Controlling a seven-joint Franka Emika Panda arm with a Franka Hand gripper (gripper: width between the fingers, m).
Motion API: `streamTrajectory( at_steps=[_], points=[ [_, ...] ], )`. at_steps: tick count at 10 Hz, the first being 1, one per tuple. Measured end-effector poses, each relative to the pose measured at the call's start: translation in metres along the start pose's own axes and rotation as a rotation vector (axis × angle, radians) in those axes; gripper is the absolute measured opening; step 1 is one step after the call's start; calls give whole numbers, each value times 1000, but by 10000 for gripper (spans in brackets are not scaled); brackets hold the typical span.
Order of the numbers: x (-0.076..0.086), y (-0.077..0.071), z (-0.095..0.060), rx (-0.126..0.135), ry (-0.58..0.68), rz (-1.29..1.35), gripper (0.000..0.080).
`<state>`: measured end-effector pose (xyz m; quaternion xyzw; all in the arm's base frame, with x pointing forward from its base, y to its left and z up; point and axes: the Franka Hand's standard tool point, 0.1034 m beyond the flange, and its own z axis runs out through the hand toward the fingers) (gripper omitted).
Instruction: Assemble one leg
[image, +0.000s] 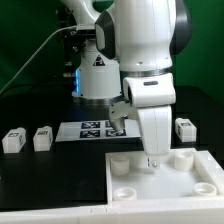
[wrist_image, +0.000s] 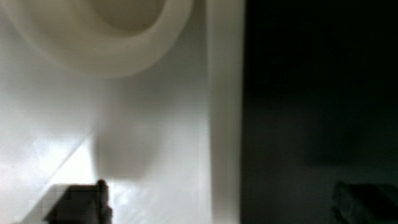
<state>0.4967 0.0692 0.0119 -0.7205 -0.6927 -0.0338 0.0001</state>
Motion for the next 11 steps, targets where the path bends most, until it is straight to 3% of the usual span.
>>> streamTrajectory(
  at_steps=[2, 8, 9, 11],
  points=[
    [0, 0, 0, 0, 0, 1, 647],
    [-1, 0, -1, -1, 0, 27, 649],
    [2, -2, -11, -11, -2, 126, 649],
    [17, -23, -31, -18, -5, 265, 649]
  ],
)
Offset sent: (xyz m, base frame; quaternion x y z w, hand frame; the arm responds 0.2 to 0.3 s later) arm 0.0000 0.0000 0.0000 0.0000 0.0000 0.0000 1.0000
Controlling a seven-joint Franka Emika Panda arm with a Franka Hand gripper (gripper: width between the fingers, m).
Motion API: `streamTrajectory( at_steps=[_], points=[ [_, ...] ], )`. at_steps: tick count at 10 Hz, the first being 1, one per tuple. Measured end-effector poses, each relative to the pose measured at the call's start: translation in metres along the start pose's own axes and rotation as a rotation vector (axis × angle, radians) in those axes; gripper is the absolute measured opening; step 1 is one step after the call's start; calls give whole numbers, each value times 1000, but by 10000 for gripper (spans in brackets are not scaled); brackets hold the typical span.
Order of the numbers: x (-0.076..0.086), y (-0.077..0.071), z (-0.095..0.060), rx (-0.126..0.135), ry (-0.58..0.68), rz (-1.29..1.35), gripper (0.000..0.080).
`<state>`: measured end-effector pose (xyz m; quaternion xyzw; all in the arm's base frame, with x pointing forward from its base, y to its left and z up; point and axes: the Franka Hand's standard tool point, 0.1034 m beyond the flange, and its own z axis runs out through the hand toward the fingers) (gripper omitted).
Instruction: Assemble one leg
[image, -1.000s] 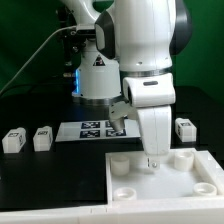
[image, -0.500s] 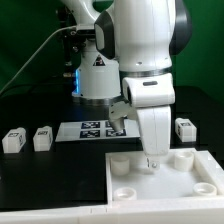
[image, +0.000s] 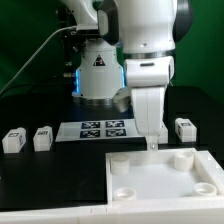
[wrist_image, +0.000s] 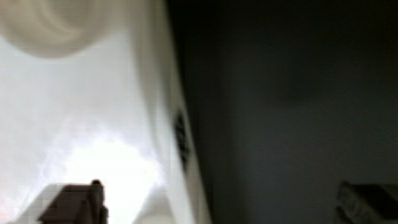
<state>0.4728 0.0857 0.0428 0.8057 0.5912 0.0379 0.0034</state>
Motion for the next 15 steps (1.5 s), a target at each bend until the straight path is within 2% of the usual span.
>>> streamTrajectory(
  at_steps=[2, 3, 5, 6, 8, 10, 11, 12, 13, 14, 15],
  points=[
    [17, -24, -5, 8, 1, 275, 649],
    [33, -39, -6, 20, 1, 446, 649],
    [60, -54, -8, 45, -3, 722, 649],
    [71, -56, -7, 52, 4, 817, 649],
    [76, -60, -4, 63, 2, 972, 649],
    [75, -60, -4, 67, -4, 979, 649],
    [75, -61, -4, 77, -25, 979, 649],
    [73, -69, -3, 99, -77, 1032, 649],
    [71, -82, -8, 151, -224, 1090, 649],
    [71, -84, -16, 209, -359, 1117, 649],
    [69, -84, -15, 279, -480, 1147, 649]
  ],
)
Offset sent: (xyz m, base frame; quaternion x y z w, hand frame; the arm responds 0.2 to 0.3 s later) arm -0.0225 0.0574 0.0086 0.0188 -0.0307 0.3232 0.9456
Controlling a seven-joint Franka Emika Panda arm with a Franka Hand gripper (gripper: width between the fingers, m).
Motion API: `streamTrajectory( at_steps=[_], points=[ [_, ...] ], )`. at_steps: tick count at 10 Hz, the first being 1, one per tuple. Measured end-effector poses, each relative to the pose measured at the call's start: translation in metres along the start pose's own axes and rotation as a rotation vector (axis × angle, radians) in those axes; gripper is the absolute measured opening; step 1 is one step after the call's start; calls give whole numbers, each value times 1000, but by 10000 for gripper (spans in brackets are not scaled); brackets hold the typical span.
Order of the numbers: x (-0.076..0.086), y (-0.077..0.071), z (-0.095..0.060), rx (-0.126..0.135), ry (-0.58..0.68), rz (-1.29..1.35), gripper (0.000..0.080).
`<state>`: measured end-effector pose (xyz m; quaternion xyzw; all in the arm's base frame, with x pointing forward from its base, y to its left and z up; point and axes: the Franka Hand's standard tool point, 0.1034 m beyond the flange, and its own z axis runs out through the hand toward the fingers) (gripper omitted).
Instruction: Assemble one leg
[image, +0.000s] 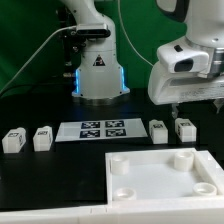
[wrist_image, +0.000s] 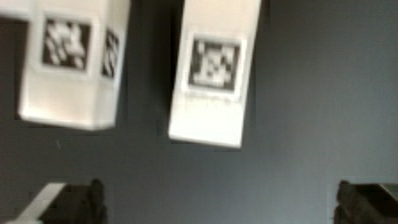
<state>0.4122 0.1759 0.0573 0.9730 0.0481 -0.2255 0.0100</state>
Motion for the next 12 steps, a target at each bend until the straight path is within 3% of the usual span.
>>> streamTrajectory(
  at_steps=[1, 2, 5, 6, 12],
  points=[
    [6, 4, 6, 28, -67, 39, 649],
    [3, 9, 16, 33, -188, 59, 649],
    [0, 12, 21, 19, -436, 54, 649],
    [4, 9, 24, 19, -430, 92, 649],
    [-18, -2, 49, -9, -499, 153, 649]
  ],
)
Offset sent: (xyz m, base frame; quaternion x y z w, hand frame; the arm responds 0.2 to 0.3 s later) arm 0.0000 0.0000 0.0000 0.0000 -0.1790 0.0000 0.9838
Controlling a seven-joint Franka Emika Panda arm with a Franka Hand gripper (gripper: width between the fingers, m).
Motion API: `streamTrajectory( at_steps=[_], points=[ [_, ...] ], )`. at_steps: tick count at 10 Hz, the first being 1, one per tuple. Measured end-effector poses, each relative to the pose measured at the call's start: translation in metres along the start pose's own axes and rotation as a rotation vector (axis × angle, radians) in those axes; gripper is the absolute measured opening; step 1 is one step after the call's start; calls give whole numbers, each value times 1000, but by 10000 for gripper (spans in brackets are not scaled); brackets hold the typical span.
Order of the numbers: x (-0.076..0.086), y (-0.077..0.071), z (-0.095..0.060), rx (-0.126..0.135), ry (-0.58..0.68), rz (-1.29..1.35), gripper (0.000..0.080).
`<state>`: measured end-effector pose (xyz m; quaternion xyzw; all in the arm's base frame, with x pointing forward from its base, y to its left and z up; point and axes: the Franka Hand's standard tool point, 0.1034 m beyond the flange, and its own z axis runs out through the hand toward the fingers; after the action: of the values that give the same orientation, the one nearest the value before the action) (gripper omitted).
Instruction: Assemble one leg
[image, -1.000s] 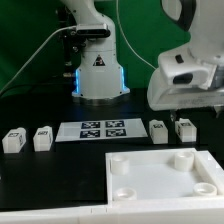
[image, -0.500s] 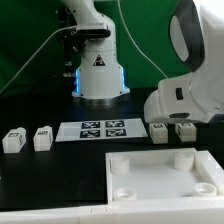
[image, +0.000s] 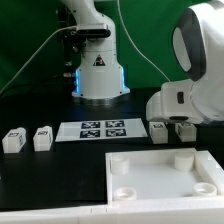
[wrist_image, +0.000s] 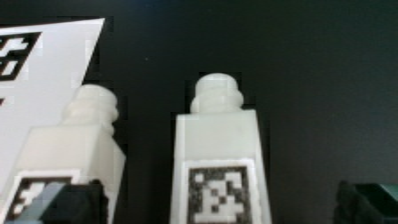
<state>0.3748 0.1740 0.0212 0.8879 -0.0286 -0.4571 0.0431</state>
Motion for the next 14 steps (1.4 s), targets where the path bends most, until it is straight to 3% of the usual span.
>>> streamTrajectory(
  at_steps=[3, 6, 8, 9, 10, 14],
  points=[
    [3, -2, 12, -6, -22, 0, 649],
    [4, -5, 14, -10, -25, -3, 649],
    [4, -5, 15, -10, -26, -3, 396],
    [4, -5, 14, -10, -26, -4, 396],
    [4, -5, 15, -10, -26, -4, 288],
    [4, -5, 15, -10, -26, -4, 288]
  ],
)
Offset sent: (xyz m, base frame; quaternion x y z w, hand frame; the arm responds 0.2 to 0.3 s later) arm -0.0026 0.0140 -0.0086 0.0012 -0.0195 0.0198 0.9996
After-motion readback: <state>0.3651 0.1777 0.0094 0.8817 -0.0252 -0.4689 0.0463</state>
